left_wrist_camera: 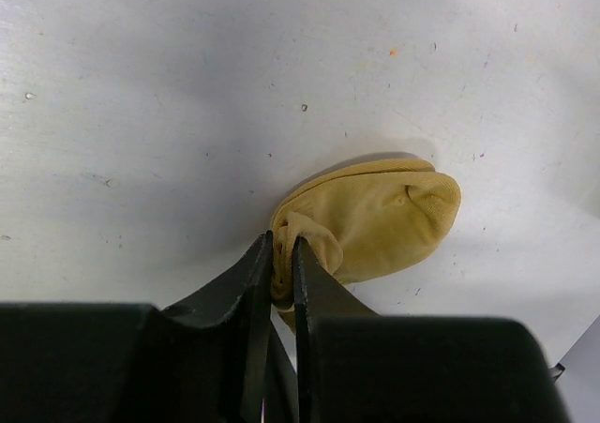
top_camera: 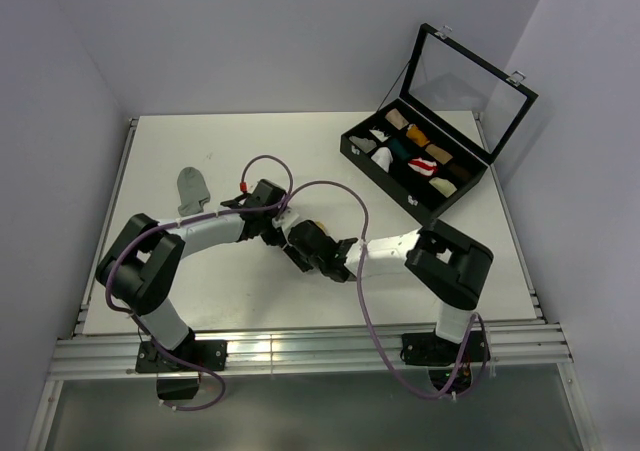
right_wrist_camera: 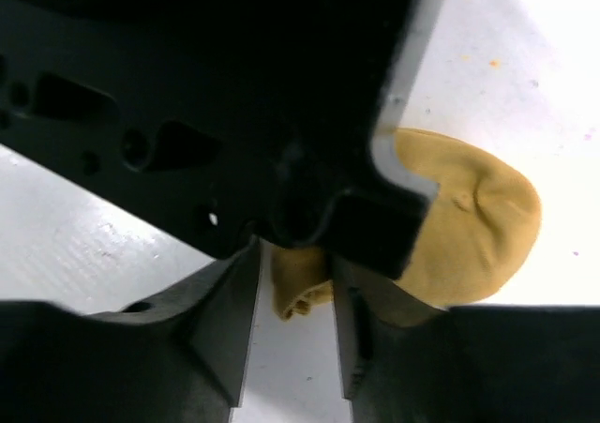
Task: Roll the socks
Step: Roll the sock at the center of the board.
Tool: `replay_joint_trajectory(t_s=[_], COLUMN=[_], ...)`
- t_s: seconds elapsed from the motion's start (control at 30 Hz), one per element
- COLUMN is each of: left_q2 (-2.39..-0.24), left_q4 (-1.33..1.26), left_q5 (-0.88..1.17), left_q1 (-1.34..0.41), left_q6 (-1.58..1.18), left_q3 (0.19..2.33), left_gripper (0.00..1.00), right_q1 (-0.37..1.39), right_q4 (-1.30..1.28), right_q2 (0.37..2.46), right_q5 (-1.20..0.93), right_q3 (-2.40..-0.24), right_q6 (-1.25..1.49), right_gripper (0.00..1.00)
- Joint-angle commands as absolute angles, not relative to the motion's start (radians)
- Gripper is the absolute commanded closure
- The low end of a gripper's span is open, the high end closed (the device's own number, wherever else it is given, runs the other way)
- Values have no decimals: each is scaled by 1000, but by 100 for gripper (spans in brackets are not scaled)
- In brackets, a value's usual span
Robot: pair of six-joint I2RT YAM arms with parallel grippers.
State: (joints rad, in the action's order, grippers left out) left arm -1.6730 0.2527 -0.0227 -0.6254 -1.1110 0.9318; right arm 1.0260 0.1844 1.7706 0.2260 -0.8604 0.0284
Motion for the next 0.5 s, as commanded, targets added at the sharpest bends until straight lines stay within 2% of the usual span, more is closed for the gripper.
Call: replay_joint_trajectory(t_s=[0.0, 0.03, 0.13, 0.17, 0.23, 0.3, 0.37, 0.47], left_q2=[-1678, -1678, -1667, -1666, -1652, -1638, -1628, -1589], left_q4=[241, 239, 229, 226, 221, 225, 229, 213], left_q5=[-9, -9, 8, 8, 5, 5, -30, -60], left_q1=[-632, -632, -632, -632, -632, -632, -629, -629], left_q6=[-1101, -1103, -1111, -1115, -1120, -1120, -1123, -1132], left_q3=[968, 966, 959, 956, 945, 939, 936, 913], left_gripper=[83, 83, 82, 81, 76, 72, 61, 51], right_q1=[1046, 1048, 1048, 1048, 1043, 1035, 1011, 954], right_q4=[190, 190, 187, 193, 202, 204, 206, 206], right_q2=[1813, 1819, 1835, 1832, 1813, 1790, 1773, 1743], right_q5=[293, 299, 307, 304, 275, 232, 135, -34], right_q3=[-887, -885, -882, -871, -856, -848, -836, -824], right_q6=[11, 11, 14, 20, 31, 49, 66, 104], right_gripper=[59, 61, 79, 90, 100, 100, 100, 100])
